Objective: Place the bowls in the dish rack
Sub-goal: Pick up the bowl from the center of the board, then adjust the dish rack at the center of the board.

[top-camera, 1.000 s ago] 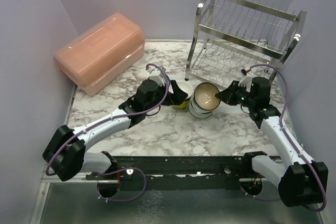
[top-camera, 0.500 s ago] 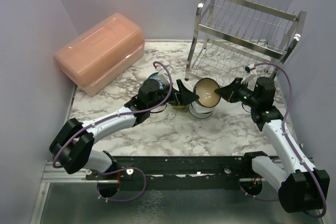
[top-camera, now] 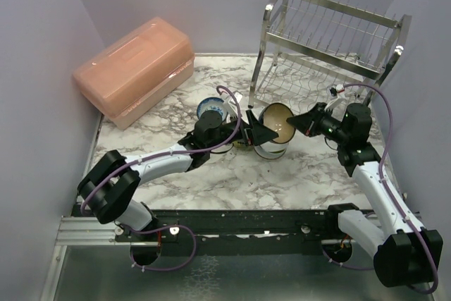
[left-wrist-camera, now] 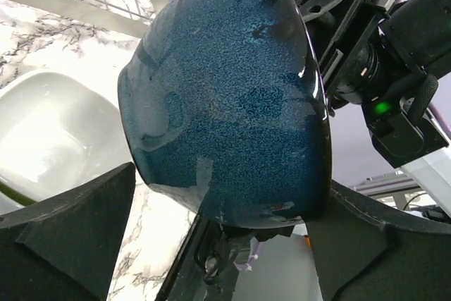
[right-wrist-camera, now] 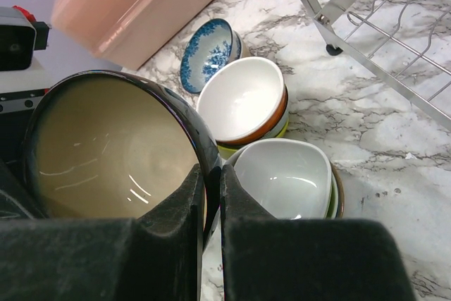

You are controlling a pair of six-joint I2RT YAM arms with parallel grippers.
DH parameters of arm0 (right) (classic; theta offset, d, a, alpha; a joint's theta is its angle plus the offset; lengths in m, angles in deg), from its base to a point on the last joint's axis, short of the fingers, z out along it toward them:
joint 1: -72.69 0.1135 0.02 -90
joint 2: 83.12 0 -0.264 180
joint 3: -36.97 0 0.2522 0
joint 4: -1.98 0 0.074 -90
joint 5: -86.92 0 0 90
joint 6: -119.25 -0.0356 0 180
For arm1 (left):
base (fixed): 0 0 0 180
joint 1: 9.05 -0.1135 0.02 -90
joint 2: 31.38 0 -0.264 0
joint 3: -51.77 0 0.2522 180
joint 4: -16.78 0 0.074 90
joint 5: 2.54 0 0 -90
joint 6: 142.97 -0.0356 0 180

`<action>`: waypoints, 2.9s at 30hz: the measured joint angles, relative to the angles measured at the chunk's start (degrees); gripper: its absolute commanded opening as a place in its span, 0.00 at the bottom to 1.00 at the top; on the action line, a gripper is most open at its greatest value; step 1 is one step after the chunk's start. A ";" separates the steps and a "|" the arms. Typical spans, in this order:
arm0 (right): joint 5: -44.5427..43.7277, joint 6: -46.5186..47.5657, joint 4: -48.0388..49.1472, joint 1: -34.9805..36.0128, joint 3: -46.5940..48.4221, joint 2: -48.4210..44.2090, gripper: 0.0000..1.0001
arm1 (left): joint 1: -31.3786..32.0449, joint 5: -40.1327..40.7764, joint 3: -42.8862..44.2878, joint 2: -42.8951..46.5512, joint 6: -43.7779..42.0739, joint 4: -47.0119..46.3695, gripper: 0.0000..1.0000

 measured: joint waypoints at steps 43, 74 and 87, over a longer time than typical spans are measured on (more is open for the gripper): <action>-7.74 -0.57 -2.32 0.02 0.07 -2.05 0.91 | -2.75 4.63 -4.85 2.19 -1.29 5.73 0.00; -26.49 2.47 -0.31 0.00 24.48 41.51 0.81 | -4.02 18.69 -4.66 14.51 -16.11 30.62 0.00; -21.07 4.26 -5.27 0.02 30.84 50.62 0.62 | -4.02 18.62 -4.48 14.36 -16.92 31.41 0.00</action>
